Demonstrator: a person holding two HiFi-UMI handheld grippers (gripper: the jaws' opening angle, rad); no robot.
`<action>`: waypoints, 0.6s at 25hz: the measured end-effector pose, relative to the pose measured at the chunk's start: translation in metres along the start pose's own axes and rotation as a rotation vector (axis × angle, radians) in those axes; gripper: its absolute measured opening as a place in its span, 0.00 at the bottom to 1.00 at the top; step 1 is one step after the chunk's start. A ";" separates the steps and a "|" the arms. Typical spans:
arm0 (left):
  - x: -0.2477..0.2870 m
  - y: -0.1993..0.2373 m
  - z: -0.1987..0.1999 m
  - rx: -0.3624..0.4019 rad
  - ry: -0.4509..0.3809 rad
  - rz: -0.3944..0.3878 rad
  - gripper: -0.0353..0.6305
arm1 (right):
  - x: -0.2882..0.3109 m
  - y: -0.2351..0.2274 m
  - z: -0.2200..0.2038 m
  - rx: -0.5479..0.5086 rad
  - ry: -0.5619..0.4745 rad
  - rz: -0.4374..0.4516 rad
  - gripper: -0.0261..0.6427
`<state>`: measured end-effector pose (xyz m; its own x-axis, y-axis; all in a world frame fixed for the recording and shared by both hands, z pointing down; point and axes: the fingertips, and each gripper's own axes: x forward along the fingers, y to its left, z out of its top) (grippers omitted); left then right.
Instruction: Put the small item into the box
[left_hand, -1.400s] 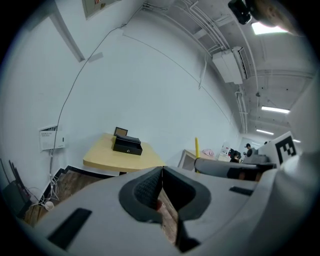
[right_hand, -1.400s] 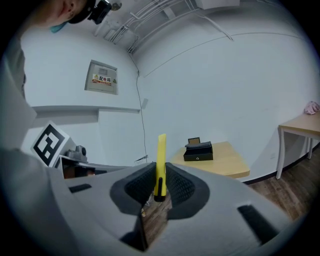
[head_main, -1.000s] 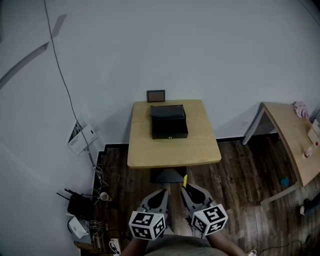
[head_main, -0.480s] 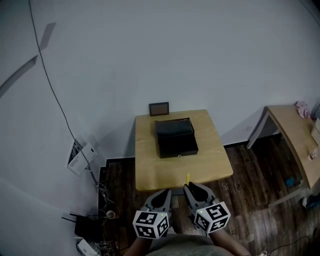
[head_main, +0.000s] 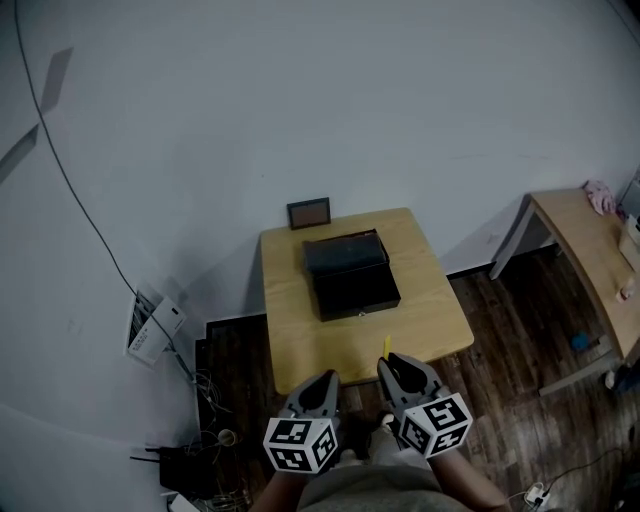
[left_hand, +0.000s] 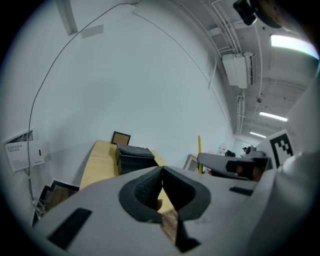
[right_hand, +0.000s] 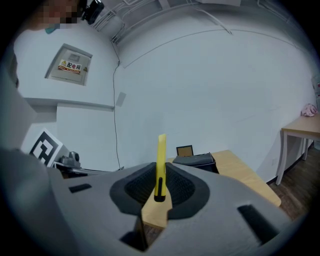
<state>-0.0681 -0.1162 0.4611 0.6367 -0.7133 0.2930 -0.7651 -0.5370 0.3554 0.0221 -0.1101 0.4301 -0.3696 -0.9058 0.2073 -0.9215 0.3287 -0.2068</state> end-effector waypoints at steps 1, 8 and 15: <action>0.003 0.002 0.000 -0.005 0.003 0.000 0.06 | 0.003 -0.003 0.001 0.000 0.002 -0.004 0.11; 0.034 0.018 0.004 -0.018 0.017 0.014 0.06 | 0.035 -0.027 0.008 -0.007 0.013 0.004 0.11; 0.076 0.041 0.022 -0.023 0.019 0.052 0.06 | 0.084 -0.052 0.021 -0.024 0.036 0.055 0.11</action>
<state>-0.0530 -0.2027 0.4781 0.5978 -0.7312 0.3285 -0.7951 -0.4888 0.3590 0.0415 -0.2093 0.4381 -0.4232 -0.8762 0.2306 -0.9022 0.3842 -0.1960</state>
